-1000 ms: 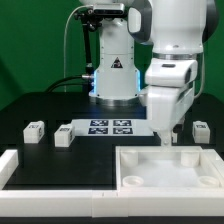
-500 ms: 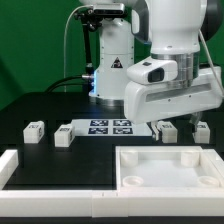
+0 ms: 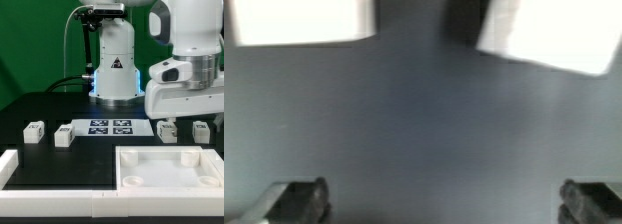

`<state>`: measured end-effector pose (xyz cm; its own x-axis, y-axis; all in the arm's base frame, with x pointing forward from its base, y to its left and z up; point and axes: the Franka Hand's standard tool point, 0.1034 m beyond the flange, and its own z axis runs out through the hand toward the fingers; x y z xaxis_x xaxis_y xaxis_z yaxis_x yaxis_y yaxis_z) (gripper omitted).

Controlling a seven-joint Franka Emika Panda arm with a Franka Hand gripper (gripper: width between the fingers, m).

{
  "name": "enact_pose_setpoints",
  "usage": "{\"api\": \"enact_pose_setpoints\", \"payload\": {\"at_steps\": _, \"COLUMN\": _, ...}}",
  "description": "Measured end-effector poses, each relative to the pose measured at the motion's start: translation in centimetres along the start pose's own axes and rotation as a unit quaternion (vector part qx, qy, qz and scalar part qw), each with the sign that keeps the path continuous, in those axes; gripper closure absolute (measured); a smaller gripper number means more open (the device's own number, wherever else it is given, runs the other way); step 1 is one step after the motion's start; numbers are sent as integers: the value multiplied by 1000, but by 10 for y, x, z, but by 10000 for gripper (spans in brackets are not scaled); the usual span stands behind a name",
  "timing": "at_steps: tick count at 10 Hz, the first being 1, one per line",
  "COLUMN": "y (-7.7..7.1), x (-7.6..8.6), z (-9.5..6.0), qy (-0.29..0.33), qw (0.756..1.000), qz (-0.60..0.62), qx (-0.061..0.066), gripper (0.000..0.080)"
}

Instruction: Assemble one leg

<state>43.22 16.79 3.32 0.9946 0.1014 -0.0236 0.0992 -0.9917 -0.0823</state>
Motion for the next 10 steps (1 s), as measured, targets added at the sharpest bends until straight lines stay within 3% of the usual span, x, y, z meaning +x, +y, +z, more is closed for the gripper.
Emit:
{"api": "enact_pose_setpoints", "payload": {"at_steps": 2, "y": -23, "x": -6, "z": 1, "qy": -2, "qw": 1000, "qz": -8, "qx": 3, "gripper": 151}}
{"api": "enact_pose_setpoints", "payload": {"at_steps": 5, "y": -21, "x": -8, "z": 2, "qy": -15, "qw": 1000, "qz": -8, "qx": 0, "gripper": 151}}
{"api": "enact_pose_setpoints", "payload": {"at_steps": 8, "y": -15, "x": -13, "z": 1, "qy": -150, "qw": 989, "qz": -10, "qx": -19, "gripper": 151}}
{"api": "enact_pose_setpoints", "payload": {"at_steps": 9, "y": -10, "x": -18, "z": 4, "qy": -193, "qw": 981, "qz": 19, "qx": -20, "gripper": 151}}
{"api": "enact_pose_setpoints", "payload": {"at_steps": 10, "y": -6, "x": -30, "z": 5, "qy": -269, "qw": 962, "qz": 36, "qx": -34, "gripper": 151}}
